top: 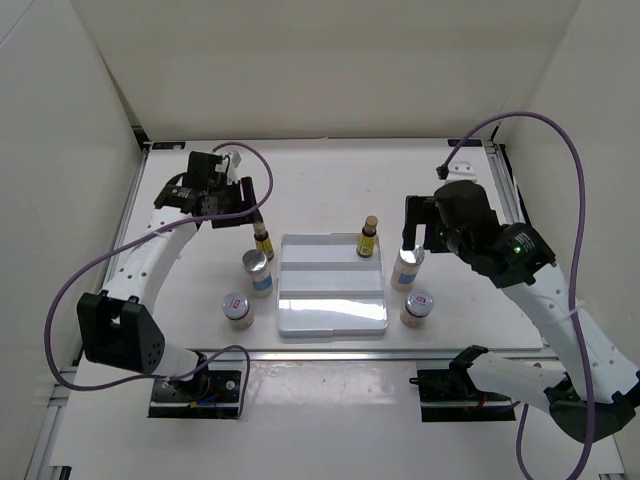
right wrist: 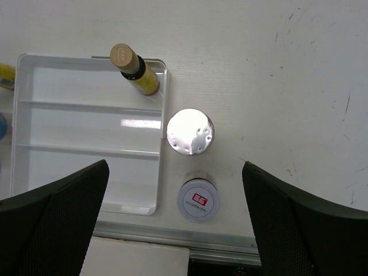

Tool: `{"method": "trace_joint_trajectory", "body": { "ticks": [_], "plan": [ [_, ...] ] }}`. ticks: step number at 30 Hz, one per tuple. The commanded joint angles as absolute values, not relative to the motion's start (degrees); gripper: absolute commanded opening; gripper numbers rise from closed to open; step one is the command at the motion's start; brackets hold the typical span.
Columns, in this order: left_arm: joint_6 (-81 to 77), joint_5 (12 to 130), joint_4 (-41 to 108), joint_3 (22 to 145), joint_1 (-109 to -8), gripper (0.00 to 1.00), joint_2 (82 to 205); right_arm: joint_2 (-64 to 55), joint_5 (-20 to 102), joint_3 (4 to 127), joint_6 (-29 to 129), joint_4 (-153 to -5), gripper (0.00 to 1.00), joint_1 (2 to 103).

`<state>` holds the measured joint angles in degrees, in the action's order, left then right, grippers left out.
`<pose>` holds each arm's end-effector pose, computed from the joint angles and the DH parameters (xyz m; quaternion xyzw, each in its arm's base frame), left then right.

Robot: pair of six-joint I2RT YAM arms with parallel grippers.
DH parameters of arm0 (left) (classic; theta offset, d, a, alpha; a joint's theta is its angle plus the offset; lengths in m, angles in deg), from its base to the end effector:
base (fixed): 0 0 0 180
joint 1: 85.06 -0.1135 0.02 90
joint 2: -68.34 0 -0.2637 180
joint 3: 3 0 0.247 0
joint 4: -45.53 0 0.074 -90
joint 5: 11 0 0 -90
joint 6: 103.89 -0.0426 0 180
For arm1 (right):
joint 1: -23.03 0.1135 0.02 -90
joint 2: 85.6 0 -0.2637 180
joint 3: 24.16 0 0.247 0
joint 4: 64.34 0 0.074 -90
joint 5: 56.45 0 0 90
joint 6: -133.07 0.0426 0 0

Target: Organize the condiment bottles

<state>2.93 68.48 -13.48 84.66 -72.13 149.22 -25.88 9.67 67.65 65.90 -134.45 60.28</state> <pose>0.2852 -0.0735 0.3114 -0.0023 0.9427 -0.1666 0.2892 0.1579 0.0984 0.4029 -0.0204 0.8838 0.0536 0.4642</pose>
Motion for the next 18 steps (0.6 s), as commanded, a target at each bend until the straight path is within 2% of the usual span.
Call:
{"method": "trace_joint_trajectory", "body": {
  "ticks": [1,5,11,18],
  "plan": [
    [3.2,69.5,-14.2,88.8,-71.6,0.72,150.9,-26.8,9.2,67.2,66.2,-134.9,1.00,60.4],
    [2.6,73.4,-16.8,93.0,-69.2,0.72,155.7,-26.8,9.2,66.7,66.2,-134.9,1.00,60.4],
    [3.2,73.9,-17.3,93.0,-69.2,0.72,158.3,-28.4,8.7,66.7,65.7,-135.4,1.00,60.4],
    [3.2,73.9,-17.8,93.0,-69.2,0.65,160.5,-28.4,7.6,66.2,65.1,-136.0,1.00,60.4]
  ]
}}
